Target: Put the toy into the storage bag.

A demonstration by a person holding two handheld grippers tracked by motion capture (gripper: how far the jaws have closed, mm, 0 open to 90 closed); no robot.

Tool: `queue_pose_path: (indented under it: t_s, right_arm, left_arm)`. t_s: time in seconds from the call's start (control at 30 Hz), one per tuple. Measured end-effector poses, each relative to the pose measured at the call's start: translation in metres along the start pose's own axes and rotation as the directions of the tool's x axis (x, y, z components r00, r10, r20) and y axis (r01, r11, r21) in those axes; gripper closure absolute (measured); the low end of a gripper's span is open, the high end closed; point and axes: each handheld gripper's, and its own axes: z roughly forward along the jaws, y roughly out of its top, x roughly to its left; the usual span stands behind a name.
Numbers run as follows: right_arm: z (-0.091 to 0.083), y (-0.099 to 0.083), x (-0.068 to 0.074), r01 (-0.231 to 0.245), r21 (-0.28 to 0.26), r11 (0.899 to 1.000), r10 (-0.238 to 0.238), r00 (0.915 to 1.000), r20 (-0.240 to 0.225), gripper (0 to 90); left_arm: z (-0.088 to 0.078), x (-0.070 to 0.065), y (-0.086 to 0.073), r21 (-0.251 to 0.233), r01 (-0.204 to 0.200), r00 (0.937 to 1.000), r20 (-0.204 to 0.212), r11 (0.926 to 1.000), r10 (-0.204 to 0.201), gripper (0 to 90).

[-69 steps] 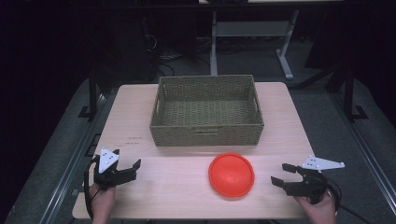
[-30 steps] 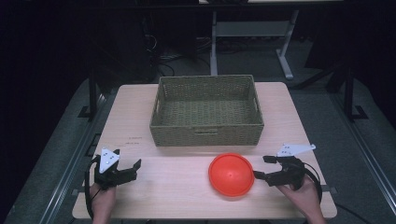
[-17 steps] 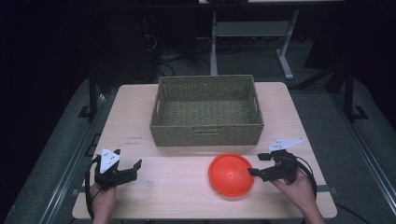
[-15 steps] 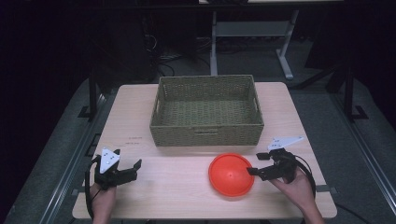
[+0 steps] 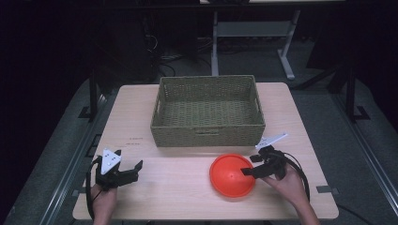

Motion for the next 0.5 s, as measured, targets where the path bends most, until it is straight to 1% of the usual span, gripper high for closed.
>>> queue_pose_path:
  t_s: [0.13, 0.27, 0.43, 0.5]
  right_arm:
    - [0.0042, -0.0002, -0.0052, -0.014, 0.005, 1.000, 0.014, 0.9999, -0.003, 33.4]
    - [0.0068, 0.0000, -0.0073, -0.025, 0.013, 1.000, 0.025, 0.9997, -0.005, 34.9]
    - [0.0094, 0.0000, -0.0074, -0.024, 0.020, 1.000, 0.024, 0.9997, -0.005, 38.2]
    - [0.0107, 0.0000, -0.0074, -0.020, 0.026, 0.999, 0.020, 0.9998, -0.007, 39.5]
  left_arm:
    - [0.0007, 0.0004, -0.0001, 0.000, 0.001, 1.0000, 0.001, 1.0000, -0.001, 12.8]
    - [0.0005, -0.0002, 0.0002, 0.001, -0.005, 1.0000, 0.002, 1.0000, 0.005, 12.8]
    - [0.0000, 0.0004, 0.0000, -0.004, 0.004, 1.0000, -0.002, 1.0000, -0.004, 12.8]
    - [-0.0001, 0.0000, 0.0002, 0.000, 0.000, 1.0000, -0.002, 1.0000, 0.000, 12.8]
